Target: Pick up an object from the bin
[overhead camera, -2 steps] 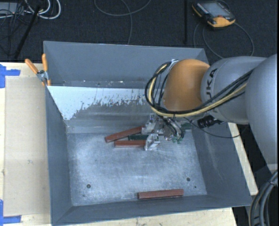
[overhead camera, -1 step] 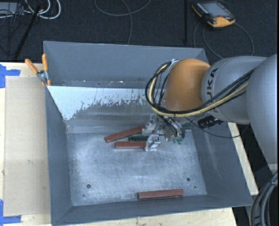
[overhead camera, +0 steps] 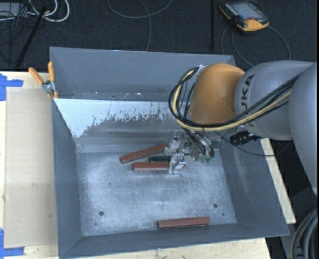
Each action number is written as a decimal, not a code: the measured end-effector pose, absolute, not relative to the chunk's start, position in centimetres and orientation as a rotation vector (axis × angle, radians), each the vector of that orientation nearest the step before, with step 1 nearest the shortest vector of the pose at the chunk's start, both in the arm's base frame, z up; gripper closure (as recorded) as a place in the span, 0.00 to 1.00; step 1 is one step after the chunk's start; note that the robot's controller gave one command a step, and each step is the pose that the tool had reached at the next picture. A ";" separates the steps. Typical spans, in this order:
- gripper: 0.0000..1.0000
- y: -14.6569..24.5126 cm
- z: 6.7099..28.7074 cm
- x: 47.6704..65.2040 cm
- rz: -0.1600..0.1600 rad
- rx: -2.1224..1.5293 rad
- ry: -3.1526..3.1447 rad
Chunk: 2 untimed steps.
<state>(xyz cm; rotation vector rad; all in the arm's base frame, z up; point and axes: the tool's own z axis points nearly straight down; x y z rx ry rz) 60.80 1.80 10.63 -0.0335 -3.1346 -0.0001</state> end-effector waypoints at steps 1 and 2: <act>1.00 1.8 12.9 60.9 -0.001 -0.035 -3.135; 1.00 1.8 14.9 61.0 -0.001 -0.035 -3.142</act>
Offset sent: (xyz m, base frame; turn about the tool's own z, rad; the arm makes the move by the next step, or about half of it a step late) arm 0.0002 0.0000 0.0614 0.0000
